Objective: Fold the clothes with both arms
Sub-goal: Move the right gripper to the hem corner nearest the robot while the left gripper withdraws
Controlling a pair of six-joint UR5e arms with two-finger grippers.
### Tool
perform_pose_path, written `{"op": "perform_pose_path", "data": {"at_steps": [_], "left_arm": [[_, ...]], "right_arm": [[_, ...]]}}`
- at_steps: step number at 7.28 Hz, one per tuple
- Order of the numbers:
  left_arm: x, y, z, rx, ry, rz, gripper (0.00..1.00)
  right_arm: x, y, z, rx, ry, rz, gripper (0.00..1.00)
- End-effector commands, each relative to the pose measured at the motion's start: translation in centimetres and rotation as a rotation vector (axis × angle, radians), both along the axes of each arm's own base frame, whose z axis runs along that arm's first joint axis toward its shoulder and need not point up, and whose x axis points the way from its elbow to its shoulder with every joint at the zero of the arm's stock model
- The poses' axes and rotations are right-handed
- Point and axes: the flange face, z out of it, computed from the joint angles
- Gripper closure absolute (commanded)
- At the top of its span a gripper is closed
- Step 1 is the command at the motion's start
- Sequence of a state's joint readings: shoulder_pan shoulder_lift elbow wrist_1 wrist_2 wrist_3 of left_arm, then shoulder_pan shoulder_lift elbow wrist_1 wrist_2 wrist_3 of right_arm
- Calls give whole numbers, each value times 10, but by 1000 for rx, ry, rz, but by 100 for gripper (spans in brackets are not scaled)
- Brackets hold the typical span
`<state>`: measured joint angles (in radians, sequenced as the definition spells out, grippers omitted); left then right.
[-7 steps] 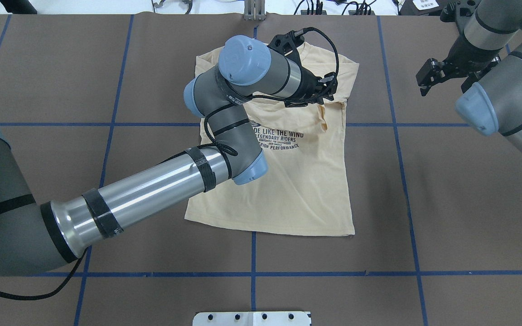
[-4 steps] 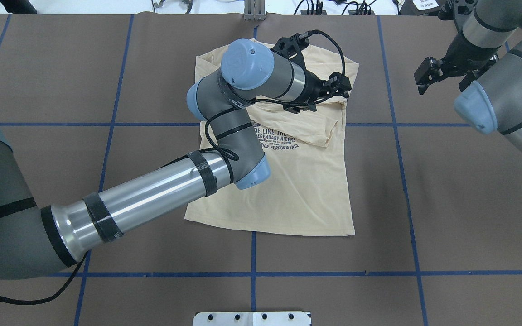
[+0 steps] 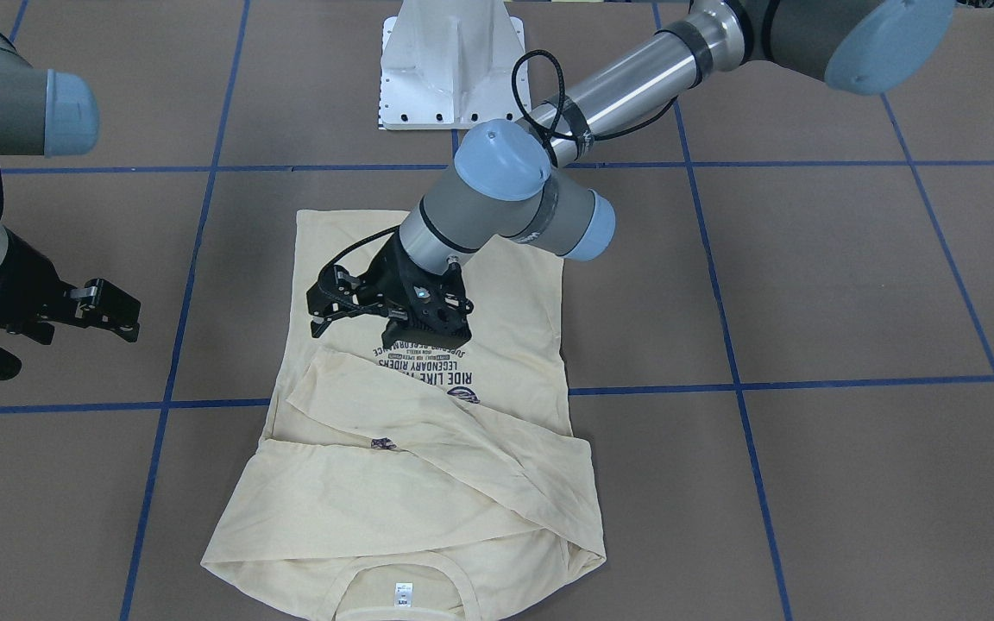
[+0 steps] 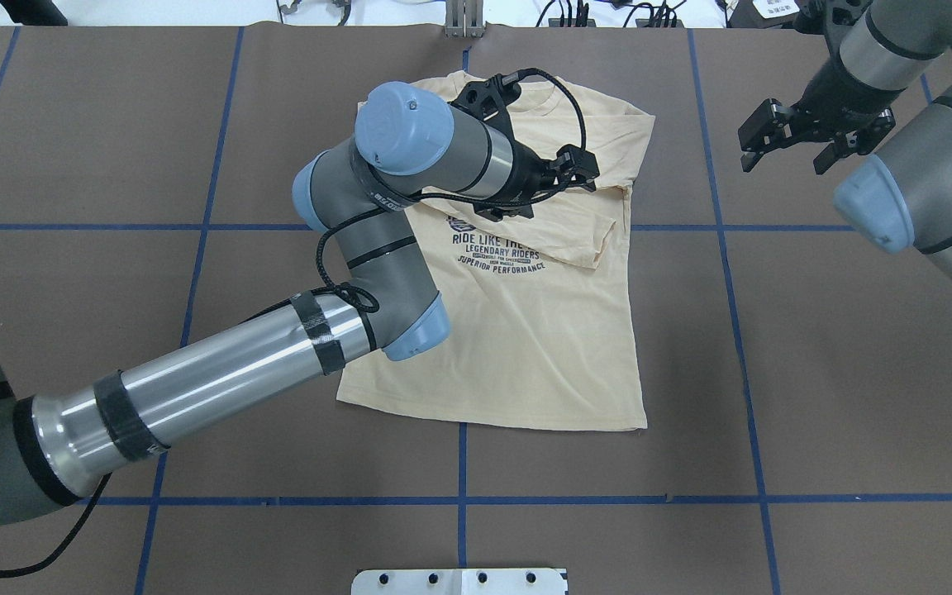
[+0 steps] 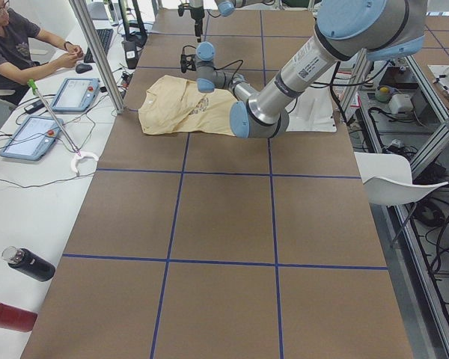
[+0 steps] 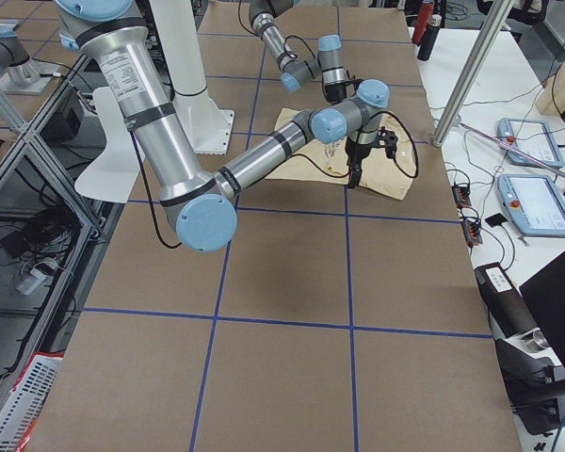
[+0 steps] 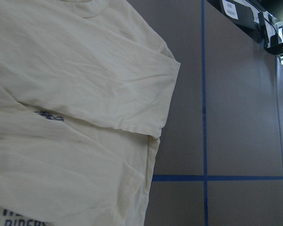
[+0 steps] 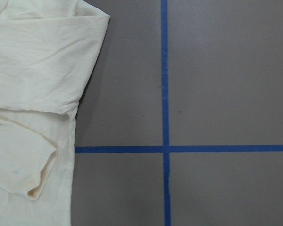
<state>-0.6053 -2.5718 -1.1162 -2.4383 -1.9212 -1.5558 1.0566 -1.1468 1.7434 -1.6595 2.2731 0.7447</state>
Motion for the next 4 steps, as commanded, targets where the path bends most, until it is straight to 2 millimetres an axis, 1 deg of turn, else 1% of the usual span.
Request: {"op": "perform_pose_path", "data": {"at_steps": [1, 2, 3, 4], "left_arm": [[-50, 32, 39, -51, -87, -3, 0], [-83, 50, 56, -55, -134, -4, 0], [-110, 64, 60, -17, -179, 5, 0], [-125, 71, 59, 4, -200, 7, 0]], "right_arm": [[-51, 61, -11, -2, -90, 28, 0], [-79, 85, -11, 3, -132, 31, 0], [-107, 119, 4, -23, -164, 51, 0], [-130, 147, 15, -39, -197, 74, 0]]}}
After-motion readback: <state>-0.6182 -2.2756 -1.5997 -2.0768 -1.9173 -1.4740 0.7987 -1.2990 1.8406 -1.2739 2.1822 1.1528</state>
